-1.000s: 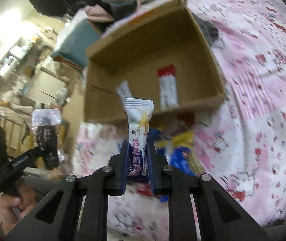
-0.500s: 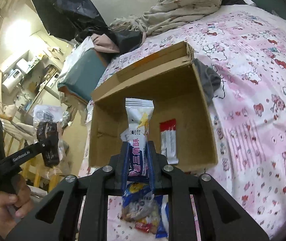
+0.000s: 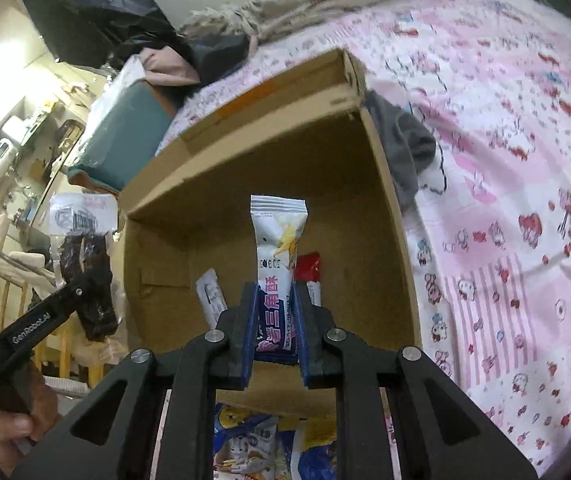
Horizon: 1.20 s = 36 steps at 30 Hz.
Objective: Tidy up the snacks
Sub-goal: 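Carry both packets over the box and open both tools to drop them inside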
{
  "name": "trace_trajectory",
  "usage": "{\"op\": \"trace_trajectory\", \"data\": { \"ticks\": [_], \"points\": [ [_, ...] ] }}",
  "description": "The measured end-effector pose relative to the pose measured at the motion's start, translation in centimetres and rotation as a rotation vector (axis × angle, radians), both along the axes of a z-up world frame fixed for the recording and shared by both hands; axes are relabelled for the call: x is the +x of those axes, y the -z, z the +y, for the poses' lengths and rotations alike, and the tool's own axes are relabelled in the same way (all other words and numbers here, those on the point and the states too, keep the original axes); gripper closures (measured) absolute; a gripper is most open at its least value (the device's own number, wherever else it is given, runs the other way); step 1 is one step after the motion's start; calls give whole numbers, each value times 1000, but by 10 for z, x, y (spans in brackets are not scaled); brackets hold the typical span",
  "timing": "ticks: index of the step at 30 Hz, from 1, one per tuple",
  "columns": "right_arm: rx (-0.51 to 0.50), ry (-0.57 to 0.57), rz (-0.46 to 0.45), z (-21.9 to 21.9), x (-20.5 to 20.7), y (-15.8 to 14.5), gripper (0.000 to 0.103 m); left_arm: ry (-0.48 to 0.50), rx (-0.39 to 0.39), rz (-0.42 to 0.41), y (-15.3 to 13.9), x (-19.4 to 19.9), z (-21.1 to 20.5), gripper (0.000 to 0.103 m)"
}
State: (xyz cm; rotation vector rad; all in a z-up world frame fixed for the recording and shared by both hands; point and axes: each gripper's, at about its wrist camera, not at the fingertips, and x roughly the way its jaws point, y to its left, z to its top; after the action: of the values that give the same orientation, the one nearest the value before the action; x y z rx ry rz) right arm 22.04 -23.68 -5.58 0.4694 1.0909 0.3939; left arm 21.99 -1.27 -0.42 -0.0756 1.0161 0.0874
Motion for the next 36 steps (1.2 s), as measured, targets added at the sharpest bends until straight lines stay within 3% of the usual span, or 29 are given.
{"op": "trace_trajectory", "data": {
  "ticks": [14,24,27,29,30,31,32,33,36],
  "points": [
    [39,35,125,-4,8,25,85,20,5,96,48,20,-15,93],
    [55,20,130,1,13,24,82,33,-25,116,52,20,-21,88],
    [72,24,107,0,12,21,81,50,-24,114,50,19,-24,57],
    [84,34,96,-3,12,19,81,54,-9,98,45,17,-26,25],
    [86,41,95,-4,13,17,78,55,-7,86,42,15,-27,22],
    [91,49,97,-5,13,16,67,57,-9,77,40,14,-27,20],
    [104,62,93,-8,13,15,55,58,-8,74,38,12,-26,19],
    [123,72,81,-10,12,13,36,56,-6,72,37,11,-26,19],
    [134,71,47,-12,11,6,33,48,0,67,33,8,-23,19]
  ]
}}
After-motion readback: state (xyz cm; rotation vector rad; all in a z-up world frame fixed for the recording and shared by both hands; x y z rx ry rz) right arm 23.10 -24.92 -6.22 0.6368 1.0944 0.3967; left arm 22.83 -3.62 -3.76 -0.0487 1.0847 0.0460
